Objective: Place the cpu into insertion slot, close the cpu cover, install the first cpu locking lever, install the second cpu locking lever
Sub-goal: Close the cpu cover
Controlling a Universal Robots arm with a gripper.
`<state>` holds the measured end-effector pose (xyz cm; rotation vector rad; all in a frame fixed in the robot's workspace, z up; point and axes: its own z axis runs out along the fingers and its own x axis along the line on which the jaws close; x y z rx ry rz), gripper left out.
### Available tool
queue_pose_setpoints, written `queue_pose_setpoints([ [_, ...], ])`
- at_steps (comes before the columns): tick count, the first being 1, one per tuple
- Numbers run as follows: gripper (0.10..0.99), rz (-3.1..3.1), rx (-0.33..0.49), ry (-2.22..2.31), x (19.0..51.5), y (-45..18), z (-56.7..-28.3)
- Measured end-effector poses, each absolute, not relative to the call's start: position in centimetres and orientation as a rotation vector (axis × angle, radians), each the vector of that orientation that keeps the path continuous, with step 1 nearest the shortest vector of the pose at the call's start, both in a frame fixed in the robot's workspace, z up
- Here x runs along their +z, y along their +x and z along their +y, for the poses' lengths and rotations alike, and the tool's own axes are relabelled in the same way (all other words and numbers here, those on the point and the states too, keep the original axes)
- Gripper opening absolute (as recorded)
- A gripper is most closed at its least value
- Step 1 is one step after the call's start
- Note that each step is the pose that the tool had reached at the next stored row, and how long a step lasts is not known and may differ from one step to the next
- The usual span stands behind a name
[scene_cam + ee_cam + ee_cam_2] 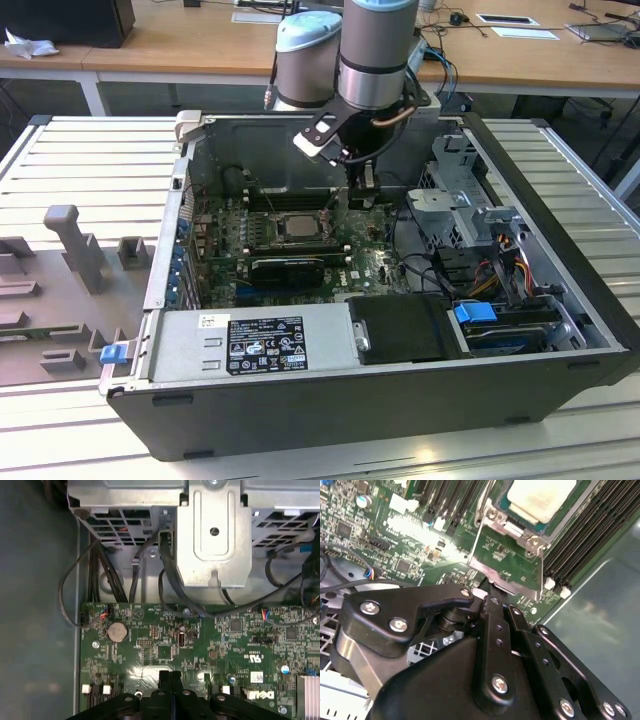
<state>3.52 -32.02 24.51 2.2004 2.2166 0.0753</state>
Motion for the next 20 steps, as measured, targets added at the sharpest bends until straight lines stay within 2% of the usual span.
queue_pose_setpoints([
  [20, 0.106, 2.217, 0.075, 2.200, 24.5, 1.1, -32.0],
])
